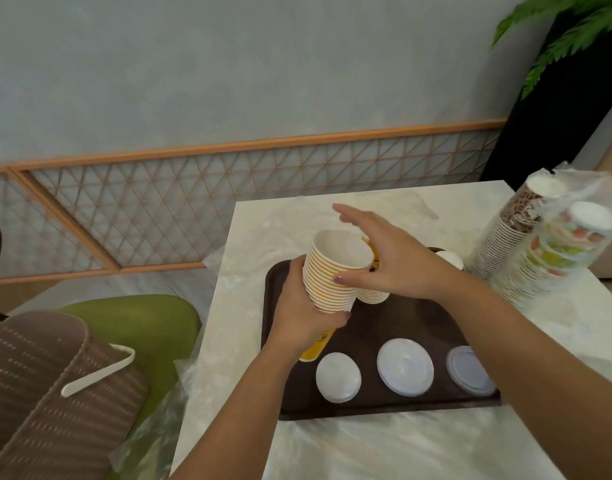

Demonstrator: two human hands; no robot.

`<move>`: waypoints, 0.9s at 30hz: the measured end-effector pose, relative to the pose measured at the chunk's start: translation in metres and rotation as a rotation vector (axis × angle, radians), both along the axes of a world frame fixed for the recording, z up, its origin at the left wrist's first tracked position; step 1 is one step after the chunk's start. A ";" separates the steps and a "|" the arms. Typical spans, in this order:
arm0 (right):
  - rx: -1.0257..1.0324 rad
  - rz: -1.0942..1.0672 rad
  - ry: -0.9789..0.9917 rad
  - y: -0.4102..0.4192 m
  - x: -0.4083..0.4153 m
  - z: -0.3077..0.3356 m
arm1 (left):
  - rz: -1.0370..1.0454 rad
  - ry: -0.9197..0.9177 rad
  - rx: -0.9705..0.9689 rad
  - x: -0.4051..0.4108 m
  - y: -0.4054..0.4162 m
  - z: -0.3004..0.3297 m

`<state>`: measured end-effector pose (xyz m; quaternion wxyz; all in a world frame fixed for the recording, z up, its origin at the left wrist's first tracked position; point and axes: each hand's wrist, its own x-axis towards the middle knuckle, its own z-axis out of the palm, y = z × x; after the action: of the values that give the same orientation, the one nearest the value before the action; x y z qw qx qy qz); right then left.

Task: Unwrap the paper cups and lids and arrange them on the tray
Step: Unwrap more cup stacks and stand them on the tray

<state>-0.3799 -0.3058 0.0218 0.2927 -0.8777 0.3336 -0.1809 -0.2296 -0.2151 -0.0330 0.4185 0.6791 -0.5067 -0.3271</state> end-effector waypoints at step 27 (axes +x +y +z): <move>0.321 -0.007 -0.193 -0.023 -0.056 0.029 | 0.042 0.128 -0.048 0.003 -0.001 0.007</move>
<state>-0.4363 -0.3288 0.0508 0.4590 -0.7972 0.3316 -0.2095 -0.2269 -0.2161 -0.0259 0.4730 0.6569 -0.4722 -0.3489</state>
